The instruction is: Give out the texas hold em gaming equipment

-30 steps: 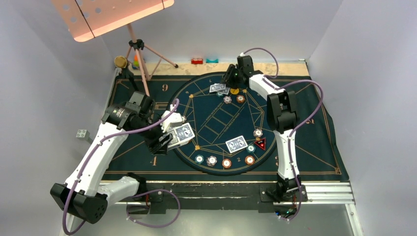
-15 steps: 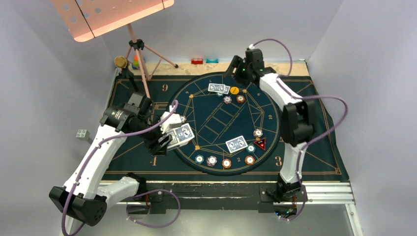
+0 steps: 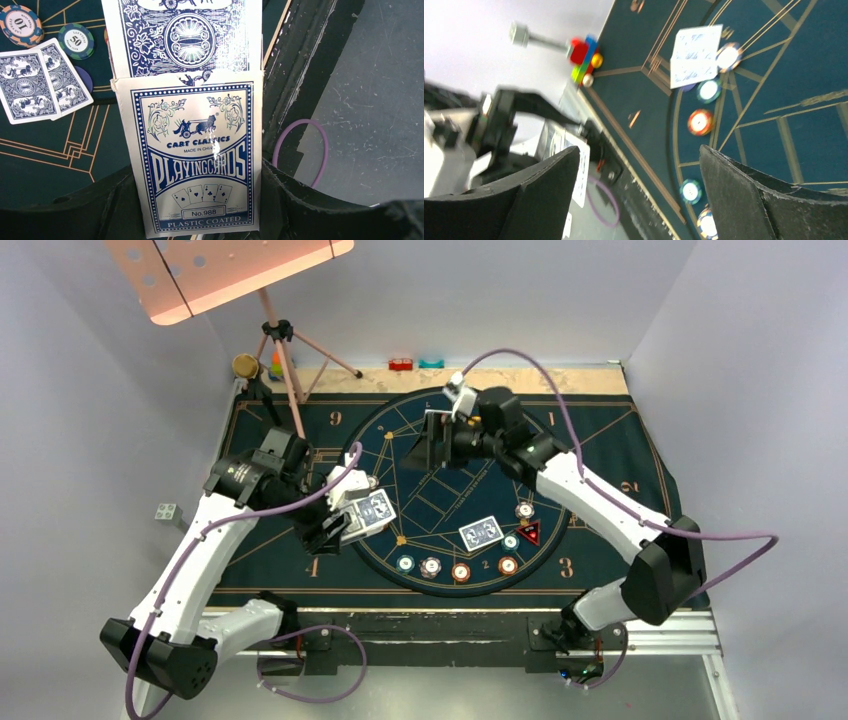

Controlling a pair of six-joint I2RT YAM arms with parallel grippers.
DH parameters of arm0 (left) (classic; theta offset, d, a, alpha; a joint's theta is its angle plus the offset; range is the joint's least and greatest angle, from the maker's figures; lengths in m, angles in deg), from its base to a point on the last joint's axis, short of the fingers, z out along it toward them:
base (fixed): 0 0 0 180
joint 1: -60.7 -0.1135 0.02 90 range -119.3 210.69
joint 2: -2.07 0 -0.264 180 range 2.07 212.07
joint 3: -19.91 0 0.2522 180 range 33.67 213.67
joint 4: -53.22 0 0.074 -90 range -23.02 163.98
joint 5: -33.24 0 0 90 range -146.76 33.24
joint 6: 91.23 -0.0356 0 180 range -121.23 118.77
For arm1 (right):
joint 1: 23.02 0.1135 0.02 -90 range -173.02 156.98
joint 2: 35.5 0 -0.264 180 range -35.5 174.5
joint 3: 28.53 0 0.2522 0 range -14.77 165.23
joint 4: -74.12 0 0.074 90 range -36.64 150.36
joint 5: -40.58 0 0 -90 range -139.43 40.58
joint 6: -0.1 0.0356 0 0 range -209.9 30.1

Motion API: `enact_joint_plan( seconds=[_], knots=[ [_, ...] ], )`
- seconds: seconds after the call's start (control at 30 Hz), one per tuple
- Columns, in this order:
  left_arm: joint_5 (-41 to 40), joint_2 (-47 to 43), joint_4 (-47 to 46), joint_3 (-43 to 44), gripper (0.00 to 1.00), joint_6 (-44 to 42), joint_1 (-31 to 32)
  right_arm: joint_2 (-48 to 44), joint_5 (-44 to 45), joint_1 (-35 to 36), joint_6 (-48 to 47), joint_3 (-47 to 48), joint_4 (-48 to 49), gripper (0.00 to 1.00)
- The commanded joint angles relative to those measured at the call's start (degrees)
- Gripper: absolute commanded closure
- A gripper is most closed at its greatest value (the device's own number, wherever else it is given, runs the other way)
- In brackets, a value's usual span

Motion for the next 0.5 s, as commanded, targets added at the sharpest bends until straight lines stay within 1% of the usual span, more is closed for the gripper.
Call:
enact_joint_plan(
  seconds=[0.0, 0.07, 0.23, 0.47],
  knots=[
    [1.4, 0.0, -2.9, 1.1, 1.00, 1.6, 0.2, -2.2, -9.0, 4.4, 1.5, -4.8, 6.1, 0.06],
    [0.8, 0.1, -3.9, 1.1, 1.00, 2.6, 0.2, -1.6, -9.2, 7.1, 1.4, -4.2, 6.2, 0.05],
    [0.5, 0.5, -5.2, 1.1, 1.00, 4.3, 0.2, 0.3, -9.8, 9.9, 2.8, -3.4, 7.9, 0.04],
    [0.9, 0.6, -5.3, 1.5, 1.00, 4.5, 0.2, 5.3, -12.5, 10.8, 5.8, -2.5, 11.3, 0.02]
  ],
)
